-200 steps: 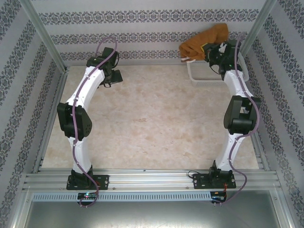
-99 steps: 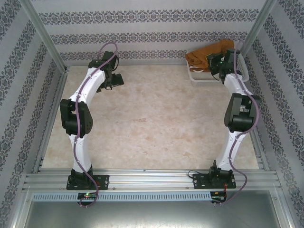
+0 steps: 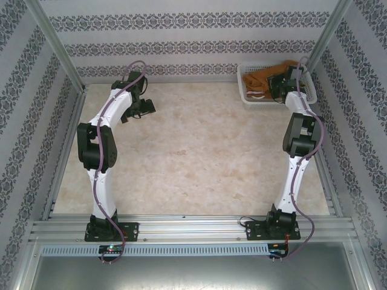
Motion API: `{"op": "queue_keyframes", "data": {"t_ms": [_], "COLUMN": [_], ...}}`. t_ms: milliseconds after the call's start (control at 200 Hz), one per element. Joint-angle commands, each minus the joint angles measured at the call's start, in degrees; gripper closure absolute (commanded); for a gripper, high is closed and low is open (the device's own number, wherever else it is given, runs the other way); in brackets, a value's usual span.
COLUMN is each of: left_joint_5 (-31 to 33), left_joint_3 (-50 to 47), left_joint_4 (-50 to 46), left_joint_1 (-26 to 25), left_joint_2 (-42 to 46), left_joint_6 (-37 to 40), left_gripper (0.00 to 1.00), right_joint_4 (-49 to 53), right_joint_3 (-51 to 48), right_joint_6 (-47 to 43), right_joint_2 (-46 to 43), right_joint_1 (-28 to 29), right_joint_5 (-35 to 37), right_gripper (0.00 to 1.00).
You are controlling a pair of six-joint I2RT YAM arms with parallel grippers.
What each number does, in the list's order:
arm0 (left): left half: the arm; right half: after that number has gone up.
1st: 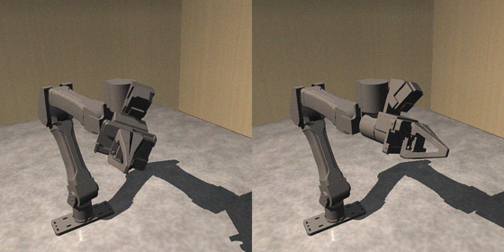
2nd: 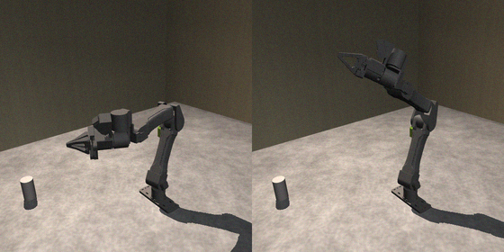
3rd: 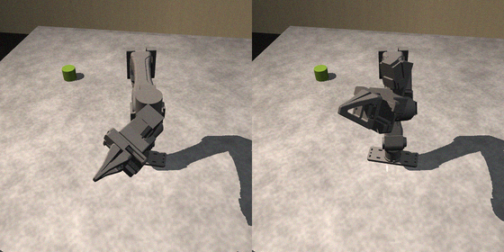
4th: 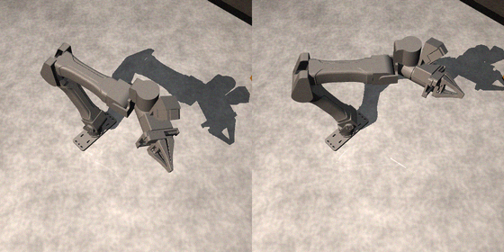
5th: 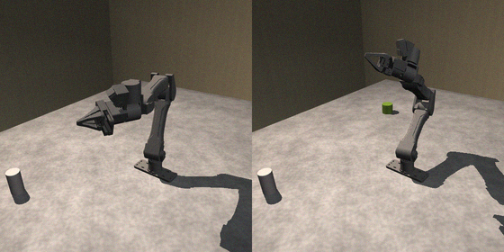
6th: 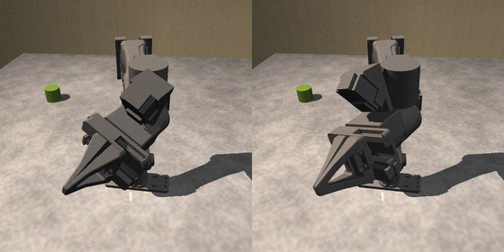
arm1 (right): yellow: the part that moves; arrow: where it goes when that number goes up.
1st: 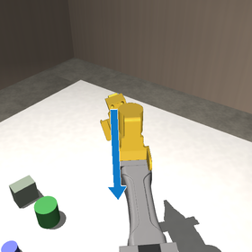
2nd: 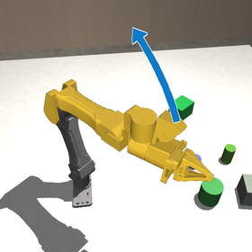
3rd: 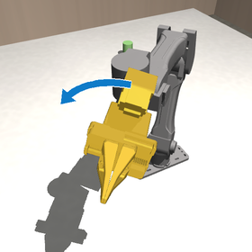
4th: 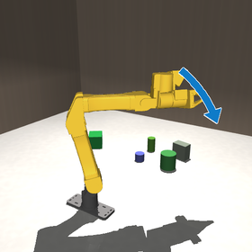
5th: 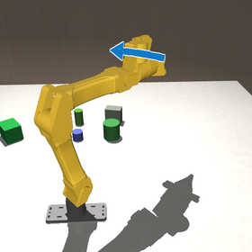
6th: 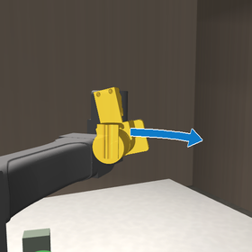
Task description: Roll up the long pants
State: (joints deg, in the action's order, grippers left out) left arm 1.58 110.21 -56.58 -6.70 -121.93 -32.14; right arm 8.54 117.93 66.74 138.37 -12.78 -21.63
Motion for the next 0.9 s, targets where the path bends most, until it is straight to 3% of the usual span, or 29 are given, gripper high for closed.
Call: {"op": "queue_keyframes", "data": {"t_ms": [0,30,90,145,310,445,520,590,709,814,899], "left_joint_5": [-0.77,-0.84,-1.22,-1.73,-2.86,-3.60,-3.66,-2.97,3.43,7.03,12.47], "left_joint_3": [-0.69,-0.64,-0.77,-0.78,-0.58,-1.93,-3.86,-6.83,-12.79,-22.86,-30.76], "left_joint_4": [1.57,1.64,1.77,1.99,1.85,1.98,3.03,5.01,9.29,19.87,24.97], "left_joint_1": [0.79,0.79,0.89,0.90,0.99,1.03,1.04,1.05,1.10,1.13,1.05], "left_joint_2": [-0.46,-0.41,-0.22,0.10,1.30,2.79,4.62,7.29,13.42,21.40,26.90], "left_joint_6": [0.85,0.85,0.96,1.27,1.03,0.16,-0.44,-0.40,2.04,6.70,8.35], "left_gripper": [0.00,0.00,0.00,0.00,0.00,0.00,0.00,0.00,0.00,0.00,0.00], "right_joint_4": [-0.46,0.88,3.73,6.52,21.15,31.57,34.43,28.83,20.30,18.73,8.98], "right_joint_3": [7.44,8.71,10.77,12.20,17.96,17.62,12.56,1.39,-14.44,-25.99,-43.09], "right_joint_6": [-5.15,-5.94,-7.11,-7.87,-13.39,-17.23,-20.76,-25.72,-38.21,-47.71,-52.17], "right_joint_2": [-0.38,0.16,0.82,0.77,-1.81,-7.82,-14.11,-23.67,-37.45,-45.61,-52.92], "right_joint_1": [-0.25,-0.35,-0.59,-0.58,-0.23,-0.14,0.29,1.77,5.14,7.92,9.16], "right_joint_5": [1.33,1.34,1.37,2.12,7.55,10.62,13.47,16.21,19.06,23.58,26.52], "right_gripper": [0.87,0.82,0.55,0.39,0.16,0.10,0.10,0.10,0.10,0.09,0.09]}}
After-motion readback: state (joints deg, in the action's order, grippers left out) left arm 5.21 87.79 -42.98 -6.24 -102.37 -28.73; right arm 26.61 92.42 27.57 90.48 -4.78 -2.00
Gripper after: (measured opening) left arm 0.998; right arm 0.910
